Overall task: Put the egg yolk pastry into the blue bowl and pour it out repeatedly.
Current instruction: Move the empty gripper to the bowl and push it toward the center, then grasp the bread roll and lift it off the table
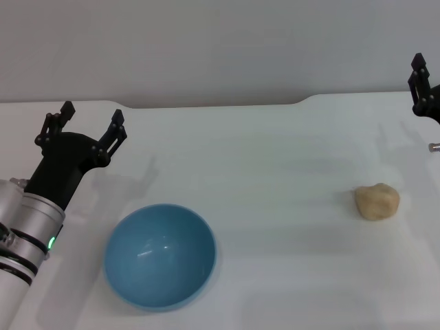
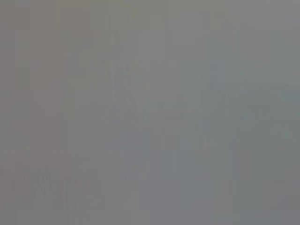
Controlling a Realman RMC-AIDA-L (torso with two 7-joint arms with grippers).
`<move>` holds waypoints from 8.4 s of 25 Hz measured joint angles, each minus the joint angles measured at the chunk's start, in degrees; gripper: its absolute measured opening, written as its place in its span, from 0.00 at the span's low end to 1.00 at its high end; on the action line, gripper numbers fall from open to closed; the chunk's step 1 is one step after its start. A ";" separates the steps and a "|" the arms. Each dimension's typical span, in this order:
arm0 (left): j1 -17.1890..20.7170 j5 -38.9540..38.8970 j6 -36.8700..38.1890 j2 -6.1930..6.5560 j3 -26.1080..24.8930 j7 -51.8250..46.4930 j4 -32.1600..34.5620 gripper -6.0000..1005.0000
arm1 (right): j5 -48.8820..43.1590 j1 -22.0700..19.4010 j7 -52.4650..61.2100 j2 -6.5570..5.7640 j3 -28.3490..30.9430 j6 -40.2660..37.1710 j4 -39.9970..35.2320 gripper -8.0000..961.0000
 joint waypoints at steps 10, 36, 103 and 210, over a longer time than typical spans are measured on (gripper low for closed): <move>0.33 0.00 -0.01 0.13 1.05 0.00 0.63 0.86 | 0.00 -0.11 0.05 0.03 0.00 0.05 -0.01 0.42; 1.62 17.97 -71.63 3.32 -29.04 1.27 51.65 0.86 | -0.09 -1.13 0.05 0.35 -0.44 0.04 0.07 0.41; -18.72 21.62 -141.26 0.35 -33.17 10.43 46.35 0.86 | -0.37 0.17 -0.48 0.26 -0.17 0.13 0.07 0.41; -21.62 19.57 -137.64 0.70 -37.03 14.95 41.75 0.00 | -13.04 7.08 -6.10 -0.75 40.16 150.06 -62.08 0.40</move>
